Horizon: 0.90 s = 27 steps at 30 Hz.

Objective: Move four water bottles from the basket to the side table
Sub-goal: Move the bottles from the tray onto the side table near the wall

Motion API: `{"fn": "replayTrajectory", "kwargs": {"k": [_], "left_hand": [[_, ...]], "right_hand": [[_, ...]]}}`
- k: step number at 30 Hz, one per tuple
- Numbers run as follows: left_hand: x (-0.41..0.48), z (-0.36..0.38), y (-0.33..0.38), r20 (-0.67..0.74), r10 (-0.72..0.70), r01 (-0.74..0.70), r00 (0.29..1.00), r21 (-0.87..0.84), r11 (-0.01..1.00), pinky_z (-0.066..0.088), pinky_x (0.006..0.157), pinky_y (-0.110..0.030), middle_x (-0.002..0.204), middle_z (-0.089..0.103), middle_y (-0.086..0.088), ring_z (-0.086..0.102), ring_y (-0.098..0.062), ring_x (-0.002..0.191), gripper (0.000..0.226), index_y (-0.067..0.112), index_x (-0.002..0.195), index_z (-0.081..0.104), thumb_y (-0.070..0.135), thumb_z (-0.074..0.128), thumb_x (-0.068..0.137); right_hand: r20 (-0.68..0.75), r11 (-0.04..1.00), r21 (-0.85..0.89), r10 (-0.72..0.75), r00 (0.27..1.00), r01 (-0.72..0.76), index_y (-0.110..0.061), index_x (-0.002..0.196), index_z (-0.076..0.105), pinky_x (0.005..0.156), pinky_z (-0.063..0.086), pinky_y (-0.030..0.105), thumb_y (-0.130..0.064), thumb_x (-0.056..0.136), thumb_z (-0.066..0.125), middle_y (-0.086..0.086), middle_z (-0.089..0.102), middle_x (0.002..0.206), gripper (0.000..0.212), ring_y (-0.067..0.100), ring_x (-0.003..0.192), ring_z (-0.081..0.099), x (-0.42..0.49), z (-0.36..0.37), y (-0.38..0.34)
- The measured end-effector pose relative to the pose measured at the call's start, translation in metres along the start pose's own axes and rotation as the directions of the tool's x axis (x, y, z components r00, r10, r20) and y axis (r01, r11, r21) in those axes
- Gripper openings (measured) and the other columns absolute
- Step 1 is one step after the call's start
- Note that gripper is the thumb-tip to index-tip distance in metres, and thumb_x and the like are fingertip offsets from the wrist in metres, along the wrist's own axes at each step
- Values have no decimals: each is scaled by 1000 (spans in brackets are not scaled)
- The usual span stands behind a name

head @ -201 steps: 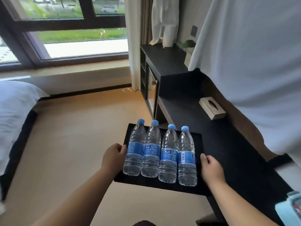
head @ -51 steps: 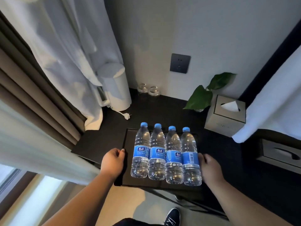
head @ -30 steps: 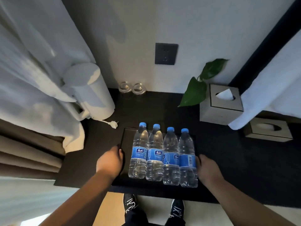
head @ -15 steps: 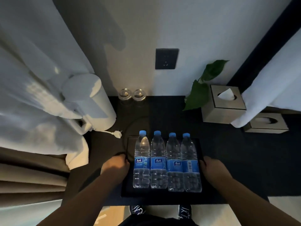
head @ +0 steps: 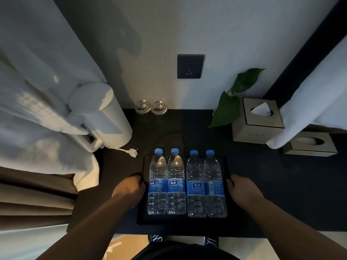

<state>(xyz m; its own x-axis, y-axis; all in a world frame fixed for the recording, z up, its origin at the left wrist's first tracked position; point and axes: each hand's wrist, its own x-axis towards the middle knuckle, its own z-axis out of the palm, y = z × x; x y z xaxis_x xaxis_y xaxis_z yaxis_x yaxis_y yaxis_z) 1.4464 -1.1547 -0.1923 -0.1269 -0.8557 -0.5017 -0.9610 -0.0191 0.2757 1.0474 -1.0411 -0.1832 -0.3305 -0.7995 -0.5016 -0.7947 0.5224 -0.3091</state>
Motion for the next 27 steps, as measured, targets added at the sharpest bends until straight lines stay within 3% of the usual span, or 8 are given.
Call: {"fn": "replayTrajectory", "kwargs": {"k": [4,7,12,17,21,24,27], "left_hand": [[-1,-9,15,-187,-18,19,982,2,1000,42,60,-31,76,60,5,58,-21,70,23,27,85,50,47,45,94],[0,-15,33,-290,-12,1,957,-35,999,41,55,-31,75,63,3,55,-18,63,27,26,81,47,48,43,96],[9,-28,58,-195,-16,10,981,-29,1000,48,60,-33,77,62,5,59,-14,68,38,26,86,54,58,36,97],[26,-49,72,-229,54,-30,972,106,994,47,66,-35,88,67,-1,63,-21,79,47,23,99,58,61,31,98],[39,-61,78,-257,78,-57,963,87,995,46,63,-34,84,65,3,58,-15,72,45,24,96,59,62,35,97],[47,-62,80,-242,111,-86,964,113,990,48,70,-34,93,69,-2,65,-22,86,48,23,101,63,64,40,95],[59,-61,82,-152,177,-152,972,164,975,49,79,-35,105,70,-7,66,-27,99,51,19,108,64,63,41,96]], "right_hand": [[-17,999,39,14,1000,-14,-22,82,54,55,48,32,-40,105,48,0,66,73,30,15,65,65,13,-17,-12],[-56,999,28,37,998,-36,-24,82,53,55,44,31,-42,105,46,1,65,75,30,15,66,65,26,-31,-28],[-94,1000,-9,-13,995,12,-26,88,53,56,45,32,-44,104,44,1,64,79,26,15,69,63,39,-47,-68],[-62,991,-97,-99,993,93,-29,103,51,54,40,31,-48,104,44,-2,61,86,20,12,74,60,49,-56,-108],[-83,972,-155,-189,978,175,-28,97,53,57,44,32,-51,101,48,-5,59,82,24,11,72,57,59,-50,-128],[-42,952,-218,-230,972,216,-29,95,52,58,47,33,-56,98,50,-7,58,81,27,10,71,56,68,-43,-145],[18,932,-274,-242,970,237,-30,108,56,58,47,33,-62,94,51,-8,56,84,35,10,74,56,77,-33,-165]]}}
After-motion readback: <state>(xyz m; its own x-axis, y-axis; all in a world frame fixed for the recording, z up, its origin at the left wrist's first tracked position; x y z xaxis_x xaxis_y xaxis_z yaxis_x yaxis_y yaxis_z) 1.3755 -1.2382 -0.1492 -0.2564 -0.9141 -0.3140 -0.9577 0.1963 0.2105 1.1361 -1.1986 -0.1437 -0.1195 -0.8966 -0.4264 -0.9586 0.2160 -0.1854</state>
